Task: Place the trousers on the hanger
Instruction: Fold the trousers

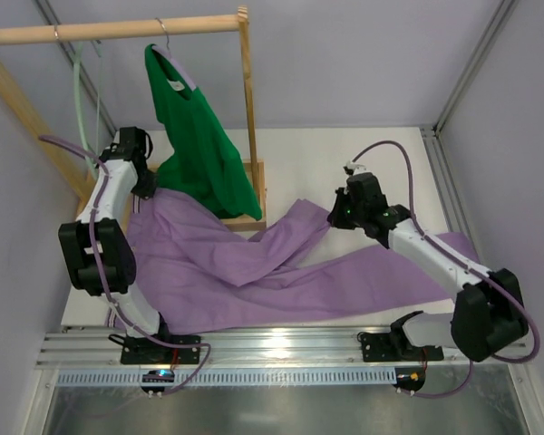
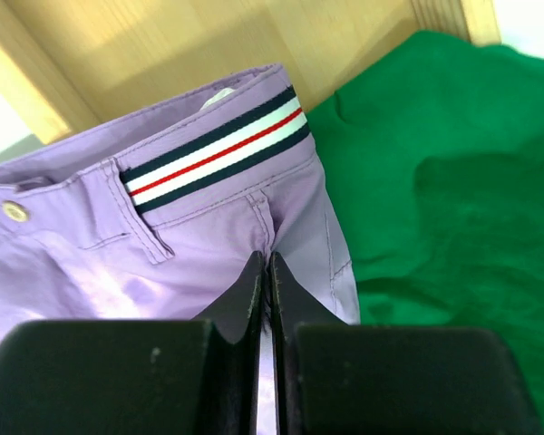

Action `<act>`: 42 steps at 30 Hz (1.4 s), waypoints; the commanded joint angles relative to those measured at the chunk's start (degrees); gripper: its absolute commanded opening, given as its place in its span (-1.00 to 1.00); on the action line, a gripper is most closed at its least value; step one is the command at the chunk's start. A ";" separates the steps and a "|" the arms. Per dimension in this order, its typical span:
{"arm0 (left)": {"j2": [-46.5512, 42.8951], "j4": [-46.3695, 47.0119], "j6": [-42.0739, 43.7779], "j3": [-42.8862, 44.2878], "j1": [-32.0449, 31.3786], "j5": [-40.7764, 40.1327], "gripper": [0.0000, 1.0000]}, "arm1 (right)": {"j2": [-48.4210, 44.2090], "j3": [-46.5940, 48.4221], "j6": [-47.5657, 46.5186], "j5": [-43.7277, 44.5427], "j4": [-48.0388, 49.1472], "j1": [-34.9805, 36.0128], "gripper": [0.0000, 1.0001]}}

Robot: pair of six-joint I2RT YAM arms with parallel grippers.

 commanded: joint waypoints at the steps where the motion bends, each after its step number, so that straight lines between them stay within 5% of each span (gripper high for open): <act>1: -3.34 -0.50 1.41 -0.45 0.26 -4.21 -0.99 | -6.32 4.73 -0.21 9.99 -3.73 3.64 -0.92; 8: -4.58 -0.67 3.26 -1.95 0.26 -7.73 -0.99 | -3.88 5.35 1.82 10.29 1.62 18.76 -0.92; 20: -5.72 1.08 4.84 -6.34 0.34 -8.08 -1.00 | 11.69 11.60 -2.23 -0.37 7.43 28.44 -0.79; 26: -5.54 1.96 5.28 -7.22 0.26 -7.99 -0.99 | 5.38 8.96 -1.52 3.76 2.96 27.57 -0.01; 33: -5.54 2.31 5.37 -7.14 0.34 -7.99 -1.00 | -2.36 4.05 11.03 6.13 -4.34 17.29 0.07; 42: -5.10 2.40 5.72 -7.14 0.35 -7.64 -1.00 | -6.68 -7.56 15.80 7.09 2.85 11.57 0.01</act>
